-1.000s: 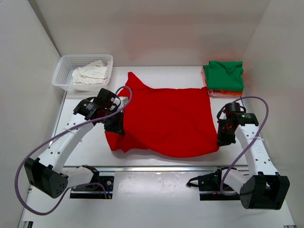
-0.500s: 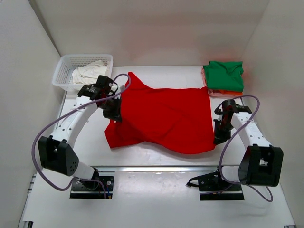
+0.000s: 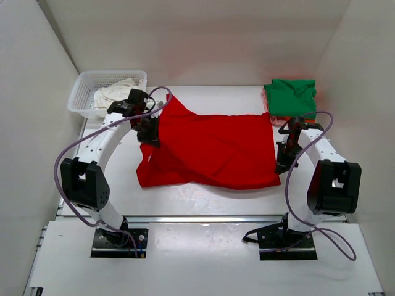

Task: Fold and stack the t-shirts
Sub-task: Fold the flattened tshirt in 1/3 of the way

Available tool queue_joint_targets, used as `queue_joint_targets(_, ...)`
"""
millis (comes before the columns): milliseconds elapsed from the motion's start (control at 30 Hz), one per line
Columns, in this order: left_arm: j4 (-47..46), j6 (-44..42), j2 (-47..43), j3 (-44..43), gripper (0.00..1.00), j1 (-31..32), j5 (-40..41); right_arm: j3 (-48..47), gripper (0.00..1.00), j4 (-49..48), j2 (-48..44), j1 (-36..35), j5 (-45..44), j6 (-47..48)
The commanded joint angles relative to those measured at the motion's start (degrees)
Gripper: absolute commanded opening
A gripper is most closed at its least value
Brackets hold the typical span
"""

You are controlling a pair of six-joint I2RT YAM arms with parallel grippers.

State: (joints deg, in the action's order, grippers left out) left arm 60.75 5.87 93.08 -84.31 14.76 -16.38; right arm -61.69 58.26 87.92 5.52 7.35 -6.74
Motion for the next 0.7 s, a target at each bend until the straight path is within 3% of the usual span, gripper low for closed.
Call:
queue_joint_targets(0,-2.39,-0.42,0.08,-2.7,0.0,-1.23,-1.2,-3.43,0.0,-1.83,2.86,0.89,0.55,0.68)
queue_joint_targets(667,-7.58,0.11,6.85,-3.31,0.0,-4.3,-0.5,-11.95,0.0,-4.12,14.64,1.6,1.61,0.33)
